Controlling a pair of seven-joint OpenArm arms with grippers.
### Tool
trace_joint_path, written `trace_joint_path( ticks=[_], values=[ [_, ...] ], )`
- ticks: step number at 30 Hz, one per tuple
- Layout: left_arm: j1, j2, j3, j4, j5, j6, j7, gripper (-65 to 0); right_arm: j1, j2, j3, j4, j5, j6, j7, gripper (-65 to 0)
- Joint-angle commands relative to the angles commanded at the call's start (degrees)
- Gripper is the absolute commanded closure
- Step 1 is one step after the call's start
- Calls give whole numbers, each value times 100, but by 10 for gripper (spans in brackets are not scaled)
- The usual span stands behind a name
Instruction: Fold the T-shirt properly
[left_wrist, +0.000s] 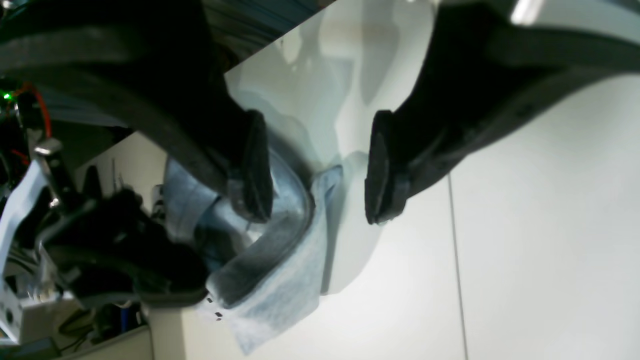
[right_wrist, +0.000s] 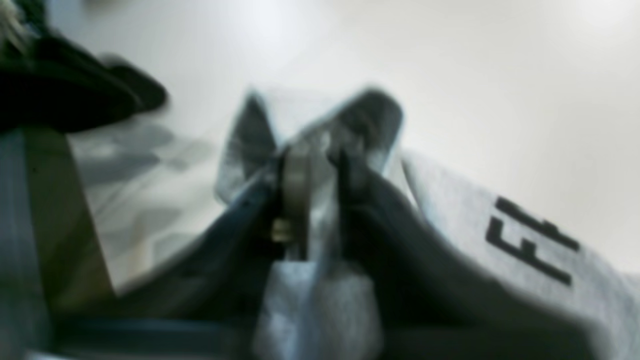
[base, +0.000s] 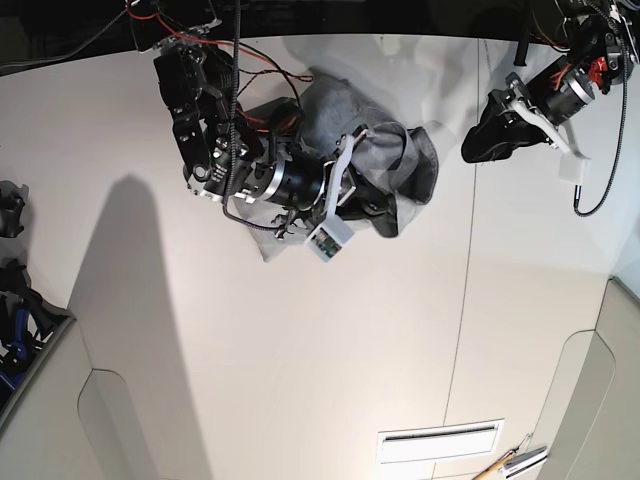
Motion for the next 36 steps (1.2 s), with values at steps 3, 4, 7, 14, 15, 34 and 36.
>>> trace_joint_path(
  ticks=[3,4,7,14,15,34,36],
  values=[
    [0,0,0,0,0,0,-2,-335,17,-201,-9,-584,2,22,387,0],
    [0,0,0,0,4,0,0,-335,37,-315,-28,-769,4,48,382,0],
    [-15,0,0,0,2,0,-4,-335,267,-654,-293,-1268,31,68,380,0],
    [50,-63,-2,0,0,0,26,-335,955,-763,-1040,-949,358,103,35,0],
    [72,-120,-2,0,0,0,26,-335,964,-763,-981,-787,337,103,-192,0],
    [79,-348,0,-2,238,0,-55,-335,-955,1067,1224,1552,2341,286,-2267,0],
    [79,-348,0,-2,238,0,-144,-335,-1054,1073,1220,1547,2337,280,-2251,0]
  ],
)
